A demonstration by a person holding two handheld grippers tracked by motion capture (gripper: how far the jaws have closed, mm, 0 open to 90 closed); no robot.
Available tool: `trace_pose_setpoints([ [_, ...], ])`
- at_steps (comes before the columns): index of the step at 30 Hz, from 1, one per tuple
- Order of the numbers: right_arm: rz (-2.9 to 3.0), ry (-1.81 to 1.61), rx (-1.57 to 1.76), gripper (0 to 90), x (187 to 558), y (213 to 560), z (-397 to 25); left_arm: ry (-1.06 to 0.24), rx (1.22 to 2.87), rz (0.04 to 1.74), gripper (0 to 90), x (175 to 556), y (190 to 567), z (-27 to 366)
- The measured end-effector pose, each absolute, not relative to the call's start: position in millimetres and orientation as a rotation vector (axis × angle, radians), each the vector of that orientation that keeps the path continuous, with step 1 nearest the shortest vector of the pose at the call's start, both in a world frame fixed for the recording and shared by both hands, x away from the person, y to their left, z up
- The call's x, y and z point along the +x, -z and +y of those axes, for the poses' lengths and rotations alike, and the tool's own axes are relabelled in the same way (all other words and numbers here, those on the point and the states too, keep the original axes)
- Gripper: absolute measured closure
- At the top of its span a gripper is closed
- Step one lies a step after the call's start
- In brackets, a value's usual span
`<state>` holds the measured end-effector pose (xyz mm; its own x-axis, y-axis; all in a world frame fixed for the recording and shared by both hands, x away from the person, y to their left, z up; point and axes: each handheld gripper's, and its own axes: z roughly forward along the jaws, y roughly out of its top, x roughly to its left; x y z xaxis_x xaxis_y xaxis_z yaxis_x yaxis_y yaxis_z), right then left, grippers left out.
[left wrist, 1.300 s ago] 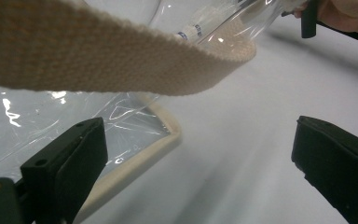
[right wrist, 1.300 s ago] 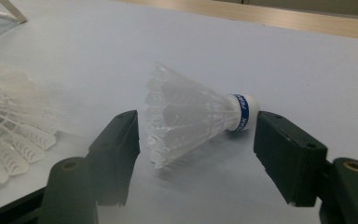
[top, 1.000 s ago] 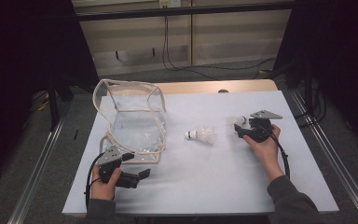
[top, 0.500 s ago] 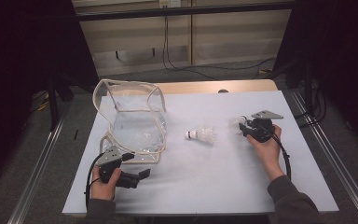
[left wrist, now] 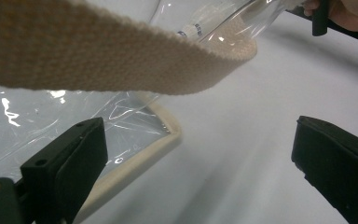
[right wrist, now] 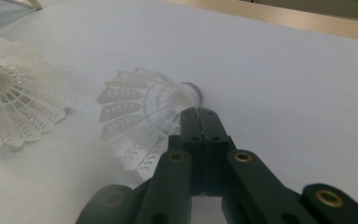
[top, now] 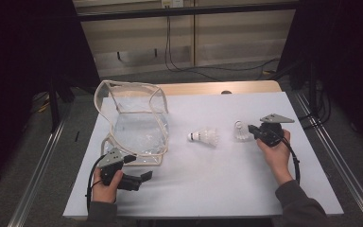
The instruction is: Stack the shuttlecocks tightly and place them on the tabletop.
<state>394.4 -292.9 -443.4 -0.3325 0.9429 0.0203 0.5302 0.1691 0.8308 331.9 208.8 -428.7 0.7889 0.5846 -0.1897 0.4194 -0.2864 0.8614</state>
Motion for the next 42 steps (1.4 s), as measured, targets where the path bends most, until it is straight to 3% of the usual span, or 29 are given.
trace_pose_setpoints([
  [42, 2.071, -1.228, 1.265, 90.0, 350, 423, -288, -0.191, 1.918, 0.750, 3.5, 332, 428, 207],
])
